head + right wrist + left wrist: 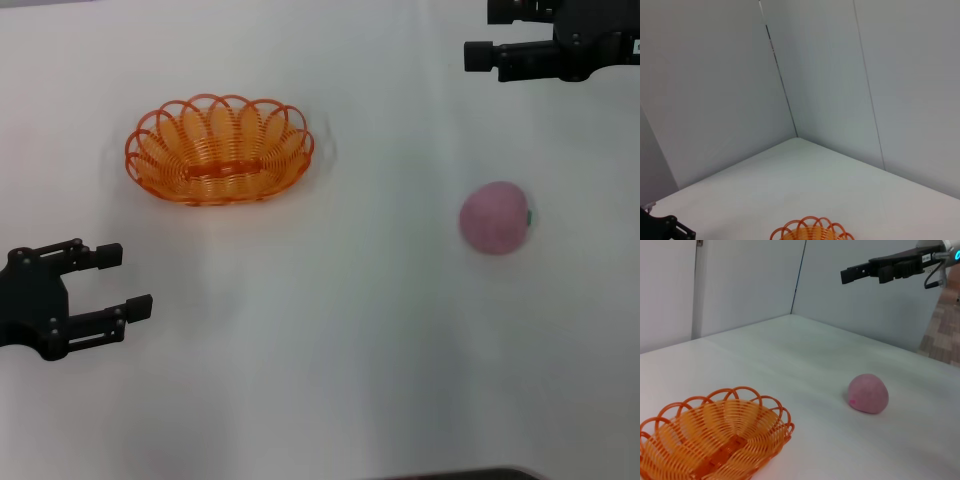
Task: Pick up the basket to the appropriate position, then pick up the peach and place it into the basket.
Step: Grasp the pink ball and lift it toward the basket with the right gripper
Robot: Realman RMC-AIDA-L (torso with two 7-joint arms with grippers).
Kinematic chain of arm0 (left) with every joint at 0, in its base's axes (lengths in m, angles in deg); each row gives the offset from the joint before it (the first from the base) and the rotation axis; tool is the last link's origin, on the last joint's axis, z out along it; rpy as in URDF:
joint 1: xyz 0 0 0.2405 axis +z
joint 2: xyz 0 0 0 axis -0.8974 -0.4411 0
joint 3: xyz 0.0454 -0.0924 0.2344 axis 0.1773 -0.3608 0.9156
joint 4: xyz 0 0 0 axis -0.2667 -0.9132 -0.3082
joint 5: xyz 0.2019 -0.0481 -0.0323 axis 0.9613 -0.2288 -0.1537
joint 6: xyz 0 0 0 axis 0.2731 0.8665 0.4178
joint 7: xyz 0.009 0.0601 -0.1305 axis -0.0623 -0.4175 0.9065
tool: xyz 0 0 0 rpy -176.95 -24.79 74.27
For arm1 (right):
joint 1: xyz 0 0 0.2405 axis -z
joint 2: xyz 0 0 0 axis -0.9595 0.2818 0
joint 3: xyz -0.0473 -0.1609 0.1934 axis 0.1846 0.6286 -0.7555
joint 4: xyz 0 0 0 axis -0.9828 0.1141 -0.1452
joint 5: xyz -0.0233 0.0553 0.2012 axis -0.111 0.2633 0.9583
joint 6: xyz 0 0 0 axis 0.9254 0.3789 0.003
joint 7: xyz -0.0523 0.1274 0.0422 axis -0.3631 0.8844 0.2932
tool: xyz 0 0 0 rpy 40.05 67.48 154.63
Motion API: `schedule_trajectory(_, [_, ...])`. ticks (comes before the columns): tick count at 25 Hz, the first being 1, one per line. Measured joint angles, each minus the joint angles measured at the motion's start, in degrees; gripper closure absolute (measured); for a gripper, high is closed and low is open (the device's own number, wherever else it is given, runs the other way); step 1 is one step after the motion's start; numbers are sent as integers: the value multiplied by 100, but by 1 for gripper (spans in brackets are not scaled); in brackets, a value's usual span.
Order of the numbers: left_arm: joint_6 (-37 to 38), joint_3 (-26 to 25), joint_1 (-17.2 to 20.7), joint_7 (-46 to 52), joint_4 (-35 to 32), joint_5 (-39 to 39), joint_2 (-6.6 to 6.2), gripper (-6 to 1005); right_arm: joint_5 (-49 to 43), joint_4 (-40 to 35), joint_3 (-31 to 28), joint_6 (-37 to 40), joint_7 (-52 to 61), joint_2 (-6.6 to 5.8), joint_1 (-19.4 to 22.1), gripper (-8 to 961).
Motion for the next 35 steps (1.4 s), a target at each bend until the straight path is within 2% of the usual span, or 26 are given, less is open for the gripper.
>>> schedule_trajectory(7, [-5, 1, 1, 10, 0, 0, 4, 262, -129, -222, 102, 12, 229, -9, -86, 39])
schedule_trajectory(14, [-41, 2, -21, 20, 0, 23, -1, 262, -1041, -1033, 692, 31, 1293, 5, -395, 38])
schedule_trajectory(17, [-43, 2, -32, 21, 0, 24, 1, 262, -1824, -1254, 978, 107, 1705, 50, -655, 38])
schedule_trajectory(22, [-45, 6, -47, 21, 16, 25, 1, 262, -3141, -1261, 1135, 304, 1981, 204, -1205, 39])
schedule_trajectory(26, [-48, 3, -51, 21, 18, 25, 1, 262, -3820, -1232, 1670, 280, 2178, 281, -1377, 39])
schedule_trajectory(35, [-51, 1, -52, 21, 19, 25, 1, 263, -4171, -1151, 2295, 205, 2435, 305, -1410, 38])
